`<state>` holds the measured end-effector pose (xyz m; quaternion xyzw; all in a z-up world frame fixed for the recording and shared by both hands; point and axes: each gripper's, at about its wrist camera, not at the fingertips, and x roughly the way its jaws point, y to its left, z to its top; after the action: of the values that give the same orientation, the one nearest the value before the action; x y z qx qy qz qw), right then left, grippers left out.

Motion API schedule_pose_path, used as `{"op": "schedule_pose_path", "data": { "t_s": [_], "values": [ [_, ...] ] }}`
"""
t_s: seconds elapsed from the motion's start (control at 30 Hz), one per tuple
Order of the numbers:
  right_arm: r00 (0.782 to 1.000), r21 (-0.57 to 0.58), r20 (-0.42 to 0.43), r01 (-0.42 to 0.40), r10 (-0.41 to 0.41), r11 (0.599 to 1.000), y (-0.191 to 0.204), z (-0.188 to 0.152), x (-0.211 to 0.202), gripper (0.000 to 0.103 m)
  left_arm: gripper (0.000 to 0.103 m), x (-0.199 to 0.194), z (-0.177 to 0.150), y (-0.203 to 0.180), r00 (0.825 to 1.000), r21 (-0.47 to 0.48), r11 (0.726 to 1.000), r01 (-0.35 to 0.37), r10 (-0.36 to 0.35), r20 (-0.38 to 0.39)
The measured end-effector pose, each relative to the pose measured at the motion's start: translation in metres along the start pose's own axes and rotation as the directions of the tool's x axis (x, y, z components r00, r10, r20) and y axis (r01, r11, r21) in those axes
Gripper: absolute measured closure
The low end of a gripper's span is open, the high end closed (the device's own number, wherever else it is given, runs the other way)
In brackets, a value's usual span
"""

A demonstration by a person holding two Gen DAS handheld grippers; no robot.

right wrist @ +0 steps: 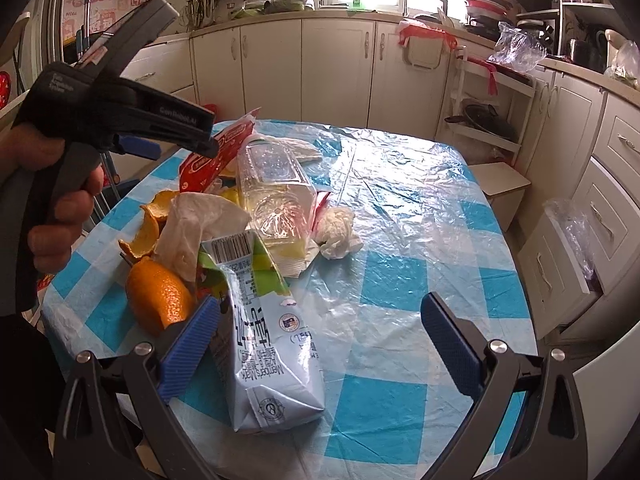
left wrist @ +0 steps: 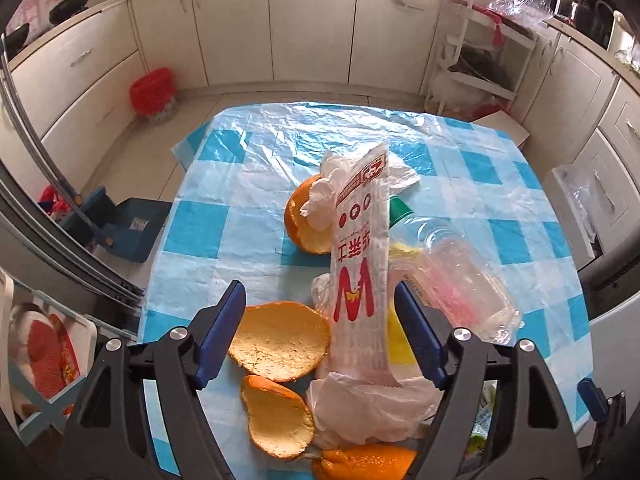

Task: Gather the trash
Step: 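Grasp the white milk carton with the right tool while the left tool holds the wrapper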

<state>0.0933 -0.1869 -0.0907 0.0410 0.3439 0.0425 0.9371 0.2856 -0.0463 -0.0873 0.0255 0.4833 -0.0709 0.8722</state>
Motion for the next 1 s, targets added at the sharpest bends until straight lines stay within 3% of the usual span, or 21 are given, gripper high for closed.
{"op": "schedule_pose_path", "data": {
  "t_s": [0.03, 0.07, 0.1, 0.17, 0.27, 0.33, 0.47, 0.57, 0.6, 0.73, 0.83, 1.0],
  "values": [
    [1.000, 0.001, 0.002, 0.000, 0.000, 1.000, -0.001, 0.000, 0.000, 0.006, 0.045, 0.004, 0.000, 0.002, 1.000, -0.001, 1.000, -0.014, 0.014, -0.010],
    [1.000, 0.002, 0.004, 0.000, 0.000, 1.000, -0.002, 0.001, 0.000, 0.006, 0.057, 0.010, 0.000, 0.005, 1.000, -0.007, 1.000, -0.021, 0.021, -0.022],
    [1.000, 0.002, 0.005, 0.000, 0.000, 1.000, -0.003, 0.002, 0.000, 0.006, 0.076, 0.014, 0.000, 0.009, 0.999, -0.021, 1.000, -0.006, 0.005, -0.037],
    [1.000, 0.003, 0.004, 0.000, 0.000, 1.000, -0.004, 0.002, 0.002, 0.006, 0.100, 0.023, 0.000, 0.018, 0.995, -0.067, 0.996, 0.055, -0.060, -0.075],
    [1.000, 0.005, -0.001, -0.006, 0.006, 1.000, -0.005, 0.003, 0.003, 0.006, 0.103, 0.015, 0.000, 0.019, 0.997, -0.075, 0.995, 0.072, -0.075, -0.033],
    [1.000, 0.003, -0.012, -0.020, 0.020, 1.000, -0.004, 0.002, 0.004, 0.006, 0.103, -0.003, 0.004, 0.018, 0.993, -0.075, 0.991, 0.113, -0.111, 0.036],
    [0.999, -0.029, -0.034, -0.043, 0.042, 0.999, 0.004, -0.001, 0.010, 0.006, 0.103, -0.044, 0.007, 0.024, 0.965, -0.070, 0.976, 0.204, -0.189, 0.182],
    [0.996, -0.043, -0.052, -0.073, 0.071, 0.996, 0.010, -0.003, 0.015, 0.008, 0.103, -0.055, 0.008, 0.026, 0.951, -0.069, 0.967, 0.243, -0.224, 0.211],
    [0.994, -0.051, -0.067, -0.085, 0.081, 0.995, 0.012, -0.004, 0.017, 0.011, 0.103, -0.056, 0.008, 0.028, 0.950, -0.073, 0.966, 0.249, -0.229, 0.211],
    [0.978, -0.056, -0.134, -0.171, 0.162, 0.984, 0.020, -0.010, 0.027, 0.042, 0.103, -0.055, 0.007, 0.031, 0.947, -0.100, 0.955, 0.279, -0.256, 0.196],
    [0.970, -0.026, -0.123, -0.212, 0.208, 0.977, 0.017, -0.011, 0.022, 0.050, 0.103, -0.060, 0.006, 0.032, 0.942, -0.098, 0.953, 0.287, -0.262, 0.212],
    [0.945, 0.132, -0.092, -0.301, 0.314, 0.944, -0.007, -0.010, 0.015, 0.050, 0.103, -0.070, 0.005, 0.027, 0.926, -0.076, 0.947, 0.311, -0.284, 0.249]
  ]
}}
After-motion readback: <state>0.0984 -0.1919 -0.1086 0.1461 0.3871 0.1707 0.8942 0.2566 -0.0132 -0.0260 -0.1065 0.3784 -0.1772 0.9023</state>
